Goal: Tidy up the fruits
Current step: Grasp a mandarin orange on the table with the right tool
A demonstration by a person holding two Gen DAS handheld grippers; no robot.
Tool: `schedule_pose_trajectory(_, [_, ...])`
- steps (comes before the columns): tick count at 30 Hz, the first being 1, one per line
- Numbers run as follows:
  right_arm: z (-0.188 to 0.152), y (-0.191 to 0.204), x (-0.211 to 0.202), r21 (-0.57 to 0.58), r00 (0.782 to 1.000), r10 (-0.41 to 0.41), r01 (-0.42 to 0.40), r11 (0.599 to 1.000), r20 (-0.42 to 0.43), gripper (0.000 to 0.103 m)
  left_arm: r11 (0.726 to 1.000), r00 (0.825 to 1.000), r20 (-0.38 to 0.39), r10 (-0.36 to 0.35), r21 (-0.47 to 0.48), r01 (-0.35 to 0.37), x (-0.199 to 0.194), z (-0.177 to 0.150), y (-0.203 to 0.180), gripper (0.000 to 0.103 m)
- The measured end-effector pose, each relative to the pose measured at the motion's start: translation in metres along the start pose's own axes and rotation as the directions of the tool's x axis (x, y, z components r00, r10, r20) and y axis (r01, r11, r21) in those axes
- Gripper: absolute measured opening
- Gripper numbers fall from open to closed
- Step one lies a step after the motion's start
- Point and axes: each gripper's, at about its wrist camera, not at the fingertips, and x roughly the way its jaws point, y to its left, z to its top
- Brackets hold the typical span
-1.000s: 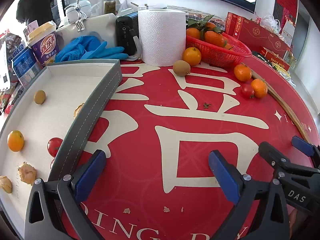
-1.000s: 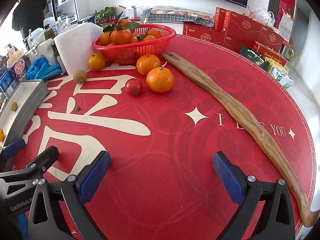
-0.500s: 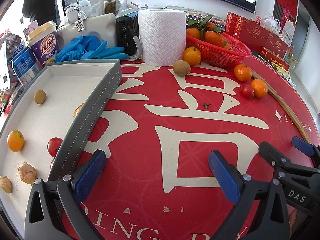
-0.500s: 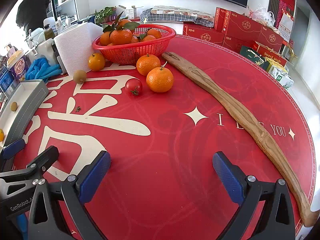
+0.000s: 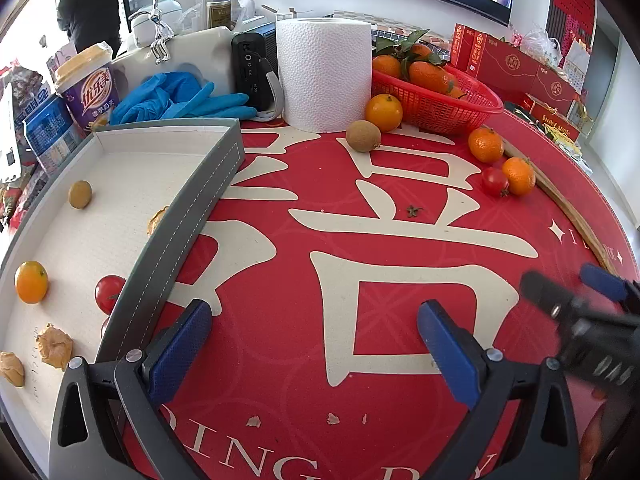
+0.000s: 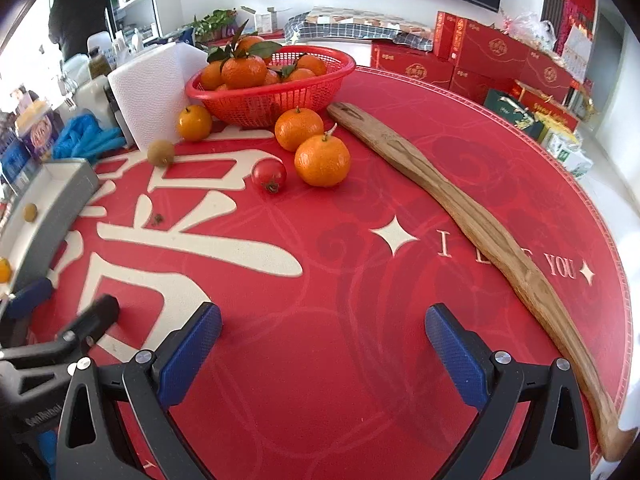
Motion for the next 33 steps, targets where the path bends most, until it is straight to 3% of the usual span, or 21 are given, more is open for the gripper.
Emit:
schedule_pose_trajectory(2, [0.010, -0.007, -0.001, 0.037, 0.999, 0.051, -0.052, 0.998, 0.019, 0.103, 1.000, 1.000, 0.000, 0.000, 0.000, 0.000, 0.000, 0.000, 0.000, 0.102])
schedule_pose_trajectory(7, [0.043, -0.012, 0.000, 0.059, 0.994, 0.075, -0.080, 0.995, 0.086, 0.103, 1.000, 1.000, 0.000, 0.001, 0.000, -0.001, 0.000, 0.000, 0.000, 0.102])
schedule_pose_trajectory(12, [0.064, -0.021, 0.024, 0.132, 0.993, 0.099, -0.106, 0.986, 0.059, 0.102, 1.000, 1.000, 0.000, 0.000, 0.000, 0.000, 0.000, 0.000, 0.000, 0.102])
schedule_pose_trajectory(14, [0.066, -0.023, 0.030, 0.153, 0.994, 0.099, -0.106, 0.983, 0.053, 0.093, 1.000, 1.000, 0.000, 0.000, 0.000, 0.000, 0.000, 0.000, 0.000, 0.102])
schedule_pose_trajectory(15, [0.068, -0.022, 0.035, 0.156, 0.994, 0.103, -0.108, 0.982, 0.039, 0.078, 1.000, 1.000, 0.000, 0.000, 0.000, 0.000, 0.000, 0.000, 0.000, 0.102])
schedule_pose_trajectory(16, [0.070, -0.022, 0.039, 0.158, 0.993, 0.111, -0.114, 0.981, 0.027, 0.074, 1.000, 1.000, 0.000, 0.000, 0.000, 0.000, 0.000, 0.000, 0.000, 0.102])
schedule_pose_trajectory(21, [0.074, -0.007, 0.045, 0.100, 0.993, 0.119, -0.120, 0.988, 0.021, 0.067, 1.000, 1.000, 0.000, 0.000, 0.000, 0.000, 0.000, 0.000, 0.000, 0.102])
schedule_pose_trajectory(23, [0.073, 0.000, 0.045, 0.075, 0.991, 0.132, -0.133, 0.988, 0.017, 0.058, 1.000, 1.000, 0.000, 0.000, 0.000, 0.000, 0.000, 0.000, 0.000, 0.102])
schedule_pose_trajectory(29, [0.077, -0.013, 0.050, 0.149, 0.974, 0.226, -0.225, 0.963, 0.016, 0.054, 1.000, 1.000, -0.001, 0.001, -0.001, -0.001, 0.000, 0.000, 0.000, 0.102])
schedule_pose_trajectory(31, [0.074, -0.011, 0.048, 0.125, 0.971, 0.239, -0.237, 0.963, 0.000, 0.039, 1.000, 1.000, -0.001, 0.001, -0.001, -0.001, 0.000, 0.000, -0.001, 0.102])
schedule_pose_trajectory(33, [0.066, -0.005, 0.044, 0.089, 0.965, 0.262, -0.259, 0.962, -0.015, 0.037, 1.000, 1.000, -0.001, 0.001, 0.000, -0.001, 0.000, 0.000, -0.001, 0.102])
